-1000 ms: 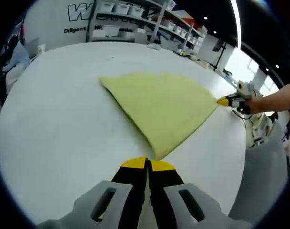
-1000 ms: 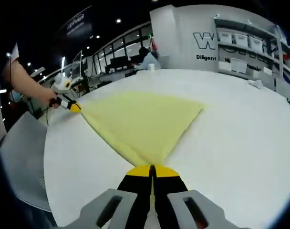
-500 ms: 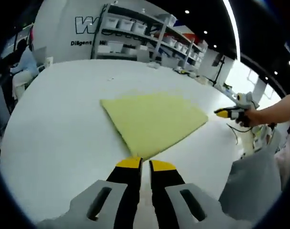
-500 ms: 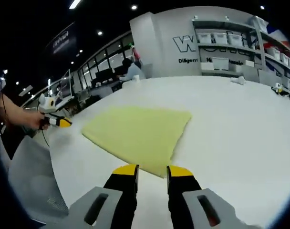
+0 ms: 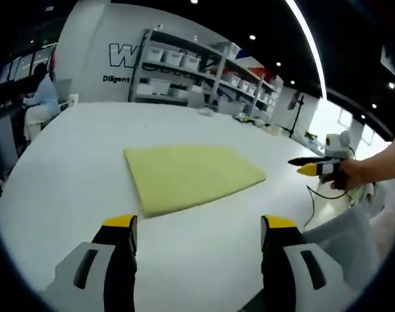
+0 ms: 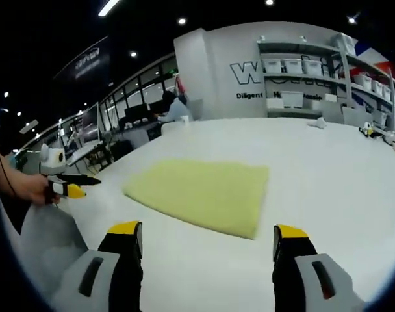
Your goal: Fold the garment on the visible template until the final outline fits inside the template.
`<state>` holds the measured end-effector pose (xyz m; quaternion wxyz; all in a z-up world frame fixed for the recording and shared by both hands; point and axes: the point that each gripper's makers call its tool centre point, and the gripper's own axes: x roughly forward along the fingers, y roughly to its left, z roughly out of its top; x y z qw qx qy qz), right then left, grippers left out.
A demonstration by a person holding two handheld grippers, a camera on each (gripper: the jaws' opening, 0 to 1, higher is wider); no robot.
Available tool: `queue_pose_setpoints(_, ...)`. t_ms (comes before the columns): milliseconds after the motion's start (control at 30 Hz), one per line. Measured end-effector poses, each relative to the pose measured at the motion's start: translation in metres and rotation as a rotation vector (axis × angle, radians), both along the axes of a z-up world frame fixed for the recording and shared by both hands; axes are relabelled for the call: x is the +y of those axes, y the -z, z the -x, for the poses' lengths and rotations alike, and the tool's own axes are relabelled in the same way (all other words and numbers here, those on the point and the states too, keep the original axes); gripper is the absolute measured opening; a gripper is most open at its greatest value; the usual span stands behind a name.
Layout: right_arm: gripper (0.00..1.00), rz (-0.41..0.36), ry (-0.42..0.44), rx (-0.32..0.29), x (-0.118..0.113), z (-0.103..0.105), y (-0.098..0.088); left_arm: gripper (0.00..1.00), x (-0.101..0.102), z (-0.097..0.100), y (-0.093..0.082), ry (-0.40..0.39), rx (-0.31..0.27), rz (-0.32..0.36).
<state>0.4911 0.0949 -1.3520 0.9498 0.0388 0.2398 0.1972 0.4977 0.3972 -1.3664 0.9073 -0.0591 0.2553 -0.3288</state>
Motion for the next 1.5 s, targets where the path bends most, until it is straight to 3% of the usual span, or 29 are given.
queue_pose_setpoints(100, 0.92, -0.016, 0.017, 0.012, 0.0, 0.007, -0.001, 0.79, 0.003, 0.006, 0.004, -0.012, -0.001, -0.003)
queue_pose_setpoints(133, 0.93, -0.01, 0.017, 0.008, 0.0, 0.01, 0.0, 0.8, 0.002, 0.003, -0.001, -0.018, 0.006, 0.007)
queue_pose_setpoints(200, 0.94, -0.013, 0.018, 0.017, 0.001, 0.016, 0.0, 0.82, 0.001, -0.004, -0.013, -0.015, -0.088, -0.004)
queue_pose_setpoints(267, 0.96, -0.01, 0.018, 0.02, 0.001, 0.021, 0.0, 0.82, -0.001, 0.0, -0.008, -0.009, -0.047, -0.004)
queue_pose_setpoints(433, 0.98, -0.019, 0.033, 0.019, -0.003, 0.028, -0.001, 0.83, -0.009, 0.005, -0.007, 0.024, -0.067, -0.03)
queue_pose_setpoints(733, 0.99, -0.027, 0.029, 0.016, -0.001, 0.037, -0.002, 0.82, -0.007, 0.007, -0.001, 0.033, -0.049, -0.06)
queue_pose_setpoints(1200, 0.99, -0.026, 0.004, 0.014, 0.002, 0.032, -0.003, 0.81, -0.006, 0.006, 0.0, 0.03, -0.044, -0.069)
queue_pose_setpoints(1500, 0.99, -0.043, -0.005, 0.011, 0.006, 0.027, -0.006, 0.81, -0.009, 0.015, 0.013, 0.046, -0.001, -0.097)
